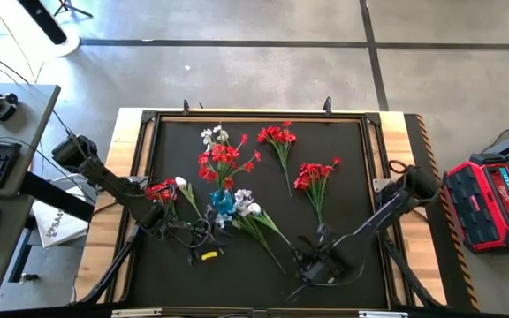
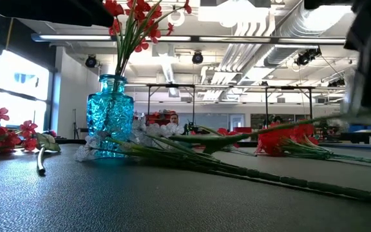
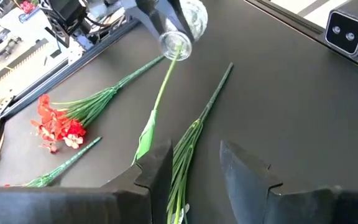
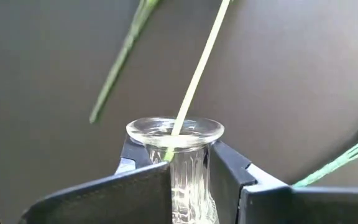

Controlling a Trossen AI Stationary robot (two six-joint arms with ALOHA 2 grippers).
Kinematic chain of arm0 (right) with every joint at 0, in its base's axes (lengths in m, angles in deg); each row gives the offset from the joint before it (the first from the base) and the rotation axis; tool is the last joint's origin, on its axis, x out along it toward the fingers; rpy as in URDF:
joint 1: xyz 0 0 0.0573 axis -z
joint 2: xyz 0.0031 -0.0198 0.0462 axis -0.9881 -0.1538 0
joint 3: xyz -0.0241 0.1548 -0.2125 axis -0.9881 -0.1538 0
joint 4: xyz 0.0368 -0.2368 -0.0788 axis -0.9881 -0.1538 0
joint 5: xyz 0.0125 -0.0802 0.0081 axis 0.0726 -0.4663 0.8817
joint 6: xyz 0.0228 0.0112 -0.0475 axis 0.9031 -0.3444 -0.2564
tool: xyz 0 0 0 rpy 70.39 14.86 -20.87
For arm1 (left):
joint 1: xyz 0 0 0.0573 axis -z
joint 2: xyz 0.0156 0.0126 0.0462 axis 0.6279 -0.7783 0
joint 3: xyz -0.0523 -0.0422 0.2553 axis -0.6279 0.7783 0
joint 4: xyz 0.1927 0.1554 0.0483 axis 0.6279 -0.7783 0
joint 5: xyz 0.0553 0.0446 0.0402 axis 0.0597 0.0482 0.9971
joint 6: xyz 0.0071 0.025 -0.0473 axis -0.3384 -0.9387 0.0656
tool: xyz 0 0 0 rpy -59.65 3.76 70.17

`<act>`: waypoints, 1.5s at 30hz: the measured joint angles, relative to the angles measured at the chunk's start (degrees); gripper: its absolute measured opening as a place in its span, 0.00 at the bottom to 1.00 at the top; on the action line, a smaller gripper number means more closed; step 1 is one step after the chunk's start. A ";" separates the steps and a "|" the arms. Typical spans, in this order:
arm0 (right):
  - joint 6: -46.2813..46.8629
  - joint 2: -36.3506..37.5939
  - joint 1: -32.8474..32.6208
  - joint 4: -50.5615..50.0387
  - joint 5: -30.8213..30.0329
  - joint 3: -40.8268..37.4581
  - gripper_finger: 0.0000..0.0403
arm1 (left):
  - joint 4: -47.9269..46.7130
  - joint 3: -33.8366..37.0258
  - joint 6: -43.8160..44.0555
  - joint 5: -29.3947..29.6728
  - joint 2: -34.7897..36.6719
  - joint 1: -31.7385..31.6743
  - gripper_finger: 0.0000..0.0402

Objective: Sort flowers into vase by color
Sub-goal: Adjust the transparent vase

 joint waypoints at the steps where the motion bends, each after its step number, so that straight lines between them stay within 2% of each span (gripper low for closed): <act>1: 0.30 0.66 -0.32 -0.13 -1.69 0.00 0.08 | -0.04 0.02 0.00 0.00 0.00 0.00 0.30; 8: 5.60 3.58 -6.10 -0.02 -20.76 -0.39 0.08 | -1.73 0.02 0.65 1.96 1.60 2.33 0.30; 13: 14.46 3.65 -9.68 0.23 -27.64 -4.29 0.08 | -3.18 0.02 1.41 9.39 5.80 6.36 0.30; 16: 18.57 3.65 -11.02 1.24 -32.11 -6.55 0.08 | -3.47 0.02 1.43 11.73 8.67 8.39 0.30; 22: 21.53 3.65 -11.76 0.37 -43.02 -7.82 0.08 | -4.33 0.02 1.55 12.15 12.50 10.15 0.30; 29: 21.08 3.67 -12.85 -0.59 -54.27 -9.99 0.08 | -5.62 0.02 3.92 12.10 12.94 10.27 0.30; 31: 23.13 3.65 -14.00 1.24 -57.61 -12.58 0.08 | -6.89 0.02 5.49 11.98 12.94 10.27 0.30; 34: 23.35 3.46 -15.73 9.39 -68.09 -17.76 0.08 | -8.40 0.02 7.35 11.96 12.94 10.27 0.30; 40: 10.56 2.32 -14.51 29.42 -68.70 -25.84 0.08 | -8.64 0.04 8.03 11.94 12.93 10.27 0.30; 45: 6.10 1.21 -10.79 38.52 -68.82 -30.38 0.08 | -7.49 0.09 8.03 11.98 12.94 10.16 0.30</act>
